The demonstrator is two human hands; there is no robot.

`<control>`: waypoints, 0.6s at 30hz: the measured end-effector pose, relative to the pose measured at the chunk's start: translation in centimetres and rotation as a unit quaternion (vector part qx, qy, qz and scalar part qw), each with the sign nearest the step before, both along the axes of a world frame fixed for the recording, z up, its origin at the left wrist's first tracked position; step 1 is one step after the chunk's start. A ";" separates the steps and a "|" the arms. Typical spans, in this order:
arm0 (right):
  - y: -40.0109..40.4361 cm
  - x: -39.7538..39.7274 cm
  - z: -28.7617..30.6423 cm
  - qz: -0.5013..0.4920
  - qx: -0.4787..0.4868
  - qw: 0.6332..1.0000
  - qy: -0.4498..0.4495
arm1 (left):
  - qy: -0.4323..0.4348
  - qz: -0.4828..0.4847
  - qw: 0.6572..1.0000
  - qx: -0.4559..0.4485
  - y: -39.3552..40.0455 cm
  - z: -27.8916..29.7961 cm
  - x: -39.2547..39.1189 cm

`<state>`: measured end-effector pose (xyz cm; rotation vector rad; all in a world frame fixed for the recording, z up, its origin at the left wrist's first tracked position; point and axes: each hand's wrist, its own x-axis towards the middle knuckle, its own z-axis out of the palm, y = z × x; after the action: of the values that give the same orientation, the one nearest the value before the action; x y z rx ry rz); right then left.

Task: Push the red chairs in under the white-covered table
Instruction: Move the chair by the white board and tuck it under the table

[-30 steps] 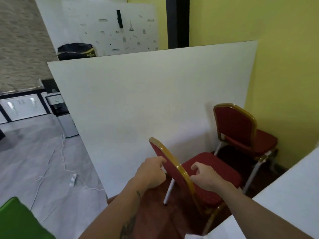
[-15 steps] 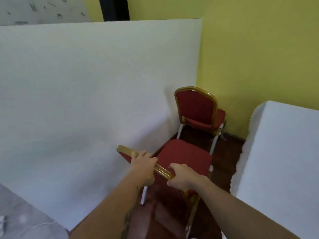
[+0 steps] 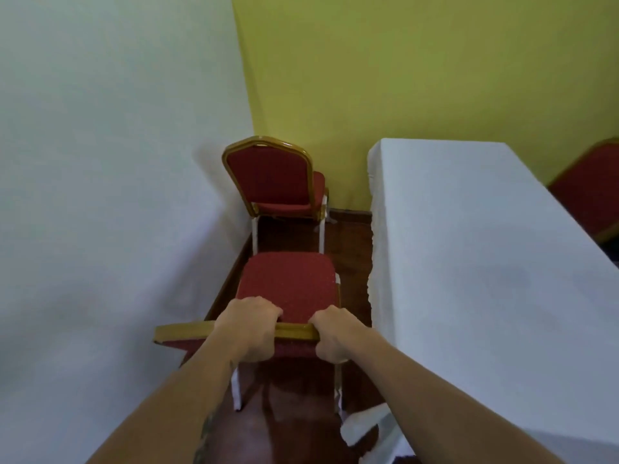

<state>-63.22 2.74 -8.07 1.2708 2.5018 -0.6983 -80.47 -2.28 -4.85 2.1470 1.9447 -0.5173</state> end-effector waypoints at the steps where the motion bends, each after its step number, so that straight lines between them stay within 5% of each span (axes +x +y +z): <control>1: 0.1 0.7 0.1 -0.005 0.000 1.000 -0.001 | -0.002 -0.015 1.000 0.001 0.2 -0.1 0.5; 18: 0.3 3.3 -0.7 -0.124 0.008 0.992 0.029 | -0.035 -0.129 0.991 0.028 4.5 -0.5 1.9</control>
<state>-59.93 3.08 -8.80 1.6080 2.4230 -0.7805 -78.60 2.24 -5.38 2.4329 1.6747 -0.4257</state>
